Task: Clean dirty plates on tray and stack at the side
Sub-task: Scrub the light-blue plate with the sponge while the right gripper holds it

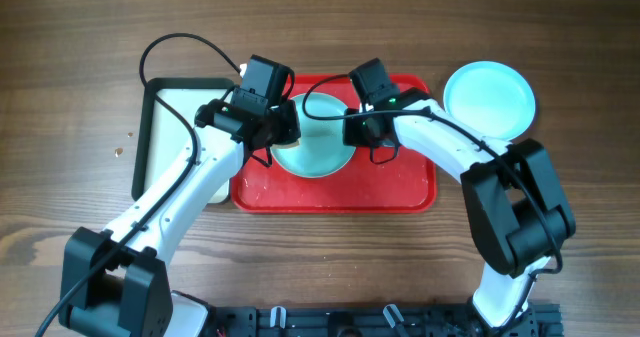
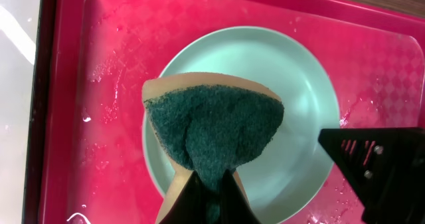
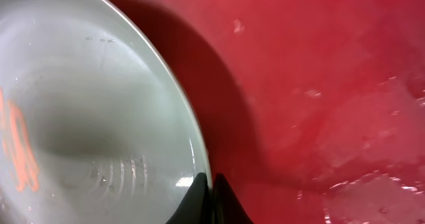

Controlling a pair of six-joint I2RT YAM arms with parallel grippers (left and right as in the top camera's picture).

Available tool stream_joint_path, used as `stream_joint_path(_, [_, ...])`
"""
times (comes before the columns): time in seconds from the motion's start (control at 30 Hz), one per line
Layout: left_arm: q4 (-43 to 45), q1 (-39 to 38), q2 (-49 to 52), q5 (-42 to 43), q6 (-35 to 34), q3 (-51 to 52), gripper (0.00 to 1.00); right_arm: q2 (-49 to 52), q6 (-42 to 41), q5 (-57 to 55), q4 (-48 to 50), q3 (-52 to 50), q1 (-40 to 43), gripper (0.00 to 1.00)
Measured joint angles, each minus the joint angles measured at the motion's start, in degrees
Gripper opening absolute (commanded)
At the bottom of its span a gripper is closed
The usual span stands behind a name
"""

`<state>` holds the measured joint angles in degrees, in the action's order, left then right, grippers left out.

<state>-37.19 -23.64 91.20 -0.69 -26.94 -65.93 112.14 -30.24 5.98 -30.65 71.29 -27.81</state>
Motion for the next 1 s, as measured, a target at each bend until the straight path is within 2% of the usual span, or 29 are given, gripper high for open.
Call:
stream_joint_path(0.5, [0.0, 0.0, 0.0, 0.0, 0.0, 0.0, 0.04, 0.0, 1.0, 0.0, 0.0, 0.0, -0.4, 0.06])
stream_joint_path(0.57, [0.0, 0.0, 0.0, 0.0, 0.0, 0.0, 0.04, 0.0, 1.0, 0.0, 0.0, 0.0, -0.4, 0.09])
stream_joint_path(0.73, [0.0, 0.0, 0.0, 0.0, 0.0, 0.0, 0.04, 0.0, 2.6, 0.0, 0.3, 0.0, -0.4, 0.26])
stream_joint_path(1.0, [0.0, 0.0, 0.0, 0.0, 0.0, 0.0, 0.04, 0.0, 5.0, -3.1, 2.0, 0.0, -0.4, 0.33])
